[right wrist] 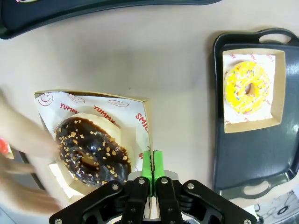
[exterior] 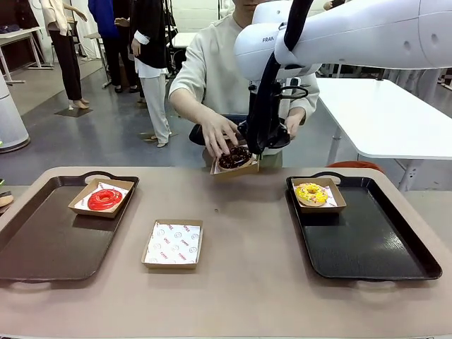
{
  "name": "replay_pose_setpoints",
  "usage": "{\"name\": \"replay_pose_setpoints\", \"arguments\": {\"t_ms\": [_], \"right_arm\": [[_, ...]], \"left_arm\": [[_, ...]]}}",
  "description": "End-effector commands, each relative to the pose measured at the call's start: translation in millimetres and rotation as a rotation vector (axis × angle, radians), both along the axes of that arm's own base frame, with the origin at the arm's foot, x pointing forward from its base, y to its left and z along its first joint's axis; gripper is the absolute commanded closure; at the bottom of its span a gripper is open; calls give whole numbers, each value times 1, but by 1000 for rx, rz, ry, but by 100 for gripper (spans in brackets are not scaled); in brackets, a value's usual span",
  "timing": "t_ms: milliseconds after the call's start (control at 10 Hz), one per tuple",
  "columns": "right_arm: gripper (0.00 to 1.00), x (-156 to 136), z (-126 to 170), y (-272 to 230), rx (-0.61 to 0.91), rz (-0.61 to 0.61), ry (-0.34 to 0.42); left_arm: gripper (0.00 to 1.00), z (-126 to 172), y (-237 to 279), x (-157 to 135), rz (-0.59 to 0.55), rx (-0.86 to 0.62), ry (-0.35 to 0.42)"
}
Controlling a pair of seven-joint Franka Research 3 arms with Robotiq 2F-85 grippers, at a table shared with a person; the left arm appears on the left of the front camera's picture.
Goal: Individually package the donuts and arrange them on the tray.
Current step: Place the picked Paper togo box on the Handle tray while simultaneously picking up another Paper togo box from the table with the other hand.
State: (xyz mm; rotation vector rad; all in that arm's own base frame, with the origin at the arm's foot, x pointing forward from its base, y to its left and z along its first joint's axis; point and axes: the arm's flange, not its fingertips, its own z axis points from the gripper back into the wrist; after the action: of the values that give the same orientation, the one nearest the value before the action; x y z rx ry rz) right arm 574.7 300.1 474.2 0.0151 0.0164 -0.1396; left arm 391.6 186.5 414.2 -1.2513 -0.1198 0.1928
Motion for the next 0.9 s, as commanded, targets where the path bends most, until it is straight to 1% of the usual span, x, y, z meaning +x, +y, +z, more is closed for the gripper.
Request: {"name": "replay_pose_setpoints", "arguments": {"t_ms": [0,800], "right_arm": [[100,0,-2,-1,4,-3,0],[100,0,-2,-1,4,-3,0]], "left_arm": [[0,1,1,-2,-2,-8,-1],[0,1,1,-2,-2,-8,-1]]}}
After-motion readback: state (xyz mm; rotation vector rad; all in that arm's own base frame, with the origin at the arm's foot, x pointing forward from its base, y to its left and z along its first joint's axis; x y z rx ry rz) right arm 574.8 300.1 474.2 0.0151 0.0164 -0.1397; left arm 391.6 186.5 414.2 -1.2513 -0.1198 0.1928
